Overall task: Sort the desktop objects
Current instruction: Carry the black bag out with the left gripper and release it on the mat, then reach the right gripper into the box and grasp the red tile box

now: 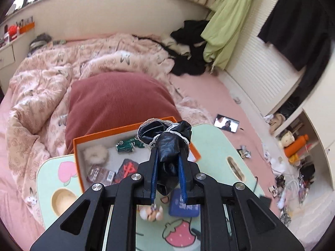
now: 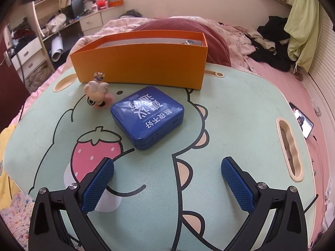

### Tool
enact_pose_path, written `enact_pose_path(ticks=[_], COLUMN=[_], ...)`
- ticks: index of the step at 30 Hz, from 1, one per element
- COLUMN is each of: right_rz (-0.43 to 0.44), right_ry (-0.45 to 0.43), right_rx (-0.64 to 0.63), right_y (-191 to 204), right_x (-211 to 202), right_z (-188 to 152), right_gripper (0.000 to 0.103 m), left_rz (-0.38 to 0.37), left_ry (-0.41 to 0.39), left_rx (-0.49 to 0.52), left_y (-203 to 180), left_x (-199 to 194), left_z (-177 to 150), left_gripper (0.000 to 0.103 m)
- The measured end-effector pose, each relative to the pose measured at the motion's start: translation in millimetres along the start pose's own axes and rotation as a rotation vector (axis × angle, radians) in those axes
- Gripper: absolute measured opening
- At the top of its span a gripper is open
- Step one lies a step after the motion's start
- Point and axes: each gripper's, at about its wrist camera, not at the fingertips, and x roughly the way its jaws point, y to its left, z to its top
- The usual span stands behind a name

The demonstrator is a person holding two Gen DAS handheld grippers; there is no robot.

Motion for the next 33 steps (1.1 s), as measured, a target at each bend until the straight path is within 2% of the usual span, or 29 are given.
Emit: enact_pose_path(ticks=[3, 8, 11, 14, 16, 17, 19, 21, 26, 29, 30, 31, 33], right_rz=[0.0, 0.0, -0.001, -0.001, -0.001, -0.002, -0.001, -0.001, -0.002, -0.002, -0.004, -0.004, -0.003], right_ry=[0.0, -0.001, -0.001, -0.001, -0.001, -0.002, -0.002, -0.002, -0.003, -0.003, -0.004, -0.004, -0.002], right_rx=[-0.001, -0.002, -0.003, -0.003, -0.003, -0.003, -0.003, -0.002, -0.002, -0.002, -0.004, -0.003, -0.003], right_y=[0, 0, 0, -1, 0, -1, -1, 0, -1, -1, -1, -1, 1], right_x=[0, 0, 0, 0, 0, 0, 0, 0, 0, 0, -1, -1, -1], right_z=[0, 0, 0, -1, -1, -1, -1, -1, -1, -1, -1, -1, -1], right_gripper=[0.102, 0.102, 0.102, 0.102, 0.102, 0.102, 0.102, 0.102, 0.102, 0.103, 0.103, 0.103, 0.103], left_rz=[0.024, 0.17, 0.154, 0.208, 0.245, 0.255, 0.218, 0.182, 0.279, 0.332, 0.4, 0.424, 0.407], left_ry=[-0.002, 0.055, 0.072, 0.056, 0.099, 0.122, 0.12, 0.1, 0.058, 0.125, 0.097, 0.078, 0.08], left_rx=[-0.005, -0.107, -0.19, -0.181, -0.156, -0.158, -0.157, -0.132, -0.083, -0.093, -0.032, -0.008, -0.004], left_y=[4, 23, 34, 27, 24, 23, 19, 12, 9, 21, 17, 15, 16], left_x=[-11, -2, 4, 10, 28, 35, 39, 35, 23, 38, 40, 40, 41], left_z=[-37, -102, -131, -151, -159, -163, -169, -174, -180, -189, -194, -197, -197], left_gripper=[0.018, 0.018, 0.018, 0.021, 0.039, 0.044, 0.062, 0.073, 0.083, 0.085, 0.095, 0.103, 0.103])
